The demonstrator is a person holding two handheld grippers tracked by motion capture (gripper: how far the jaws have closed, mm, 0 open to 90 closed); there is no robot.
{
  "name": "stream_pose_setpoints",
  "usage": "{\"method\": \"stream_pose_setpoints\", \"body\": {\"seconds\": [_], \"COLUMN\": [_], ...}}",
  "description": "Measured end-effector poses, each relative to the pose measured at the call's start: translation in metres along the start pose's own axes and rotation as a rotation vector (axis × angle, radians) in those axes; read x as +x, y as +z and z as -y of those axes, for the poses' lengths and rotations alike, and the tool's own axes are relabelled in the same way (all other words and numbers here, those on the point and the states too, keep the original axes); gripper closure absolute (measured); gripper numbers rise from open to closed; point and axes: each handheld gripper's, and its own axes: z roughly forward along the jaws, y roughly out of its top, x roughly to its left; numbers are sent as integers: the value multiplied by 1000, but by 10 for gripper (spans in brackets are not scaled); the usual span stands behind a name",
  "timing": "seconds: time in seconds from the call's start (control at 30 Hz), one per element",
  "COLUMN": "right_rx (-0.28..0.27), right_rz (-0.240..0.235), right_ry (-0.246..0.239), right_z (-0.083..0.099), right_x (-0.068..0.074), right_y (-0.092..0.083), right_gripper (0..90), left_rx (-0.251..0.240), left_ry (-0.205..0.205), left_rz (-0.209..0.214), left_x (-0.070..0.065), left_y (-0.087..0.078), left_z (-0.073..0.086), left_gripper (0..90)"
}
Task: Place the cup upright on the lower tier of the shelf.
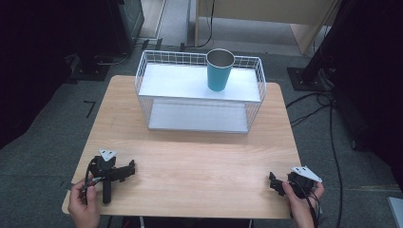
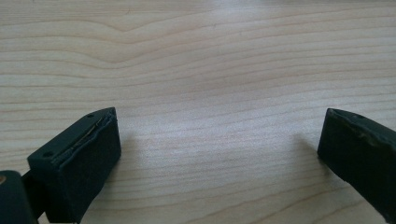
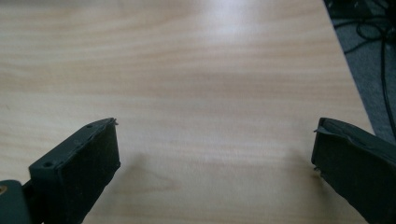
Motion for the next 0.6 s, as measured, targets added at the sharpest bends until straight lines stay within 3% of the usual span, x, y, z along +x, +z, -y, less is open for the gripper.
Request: {"method": "stream_pose_setpoints", "body": {"seconds": [0.13,0.6], "right_rx": [18,25], "right_rz": [0,1], "right_ry": [-30,-29], "right_z": [1,0], "right_x": [2,2], "right_y": [0,1], "right_gripper": [8,0], "left_rx": [0,0], "left_ry": [-1,0], "left_rz": [0,0], "left_x": [0,0], "left_y": [0,0], "left_z": [0,0], "left_gripper": [0,0]}}
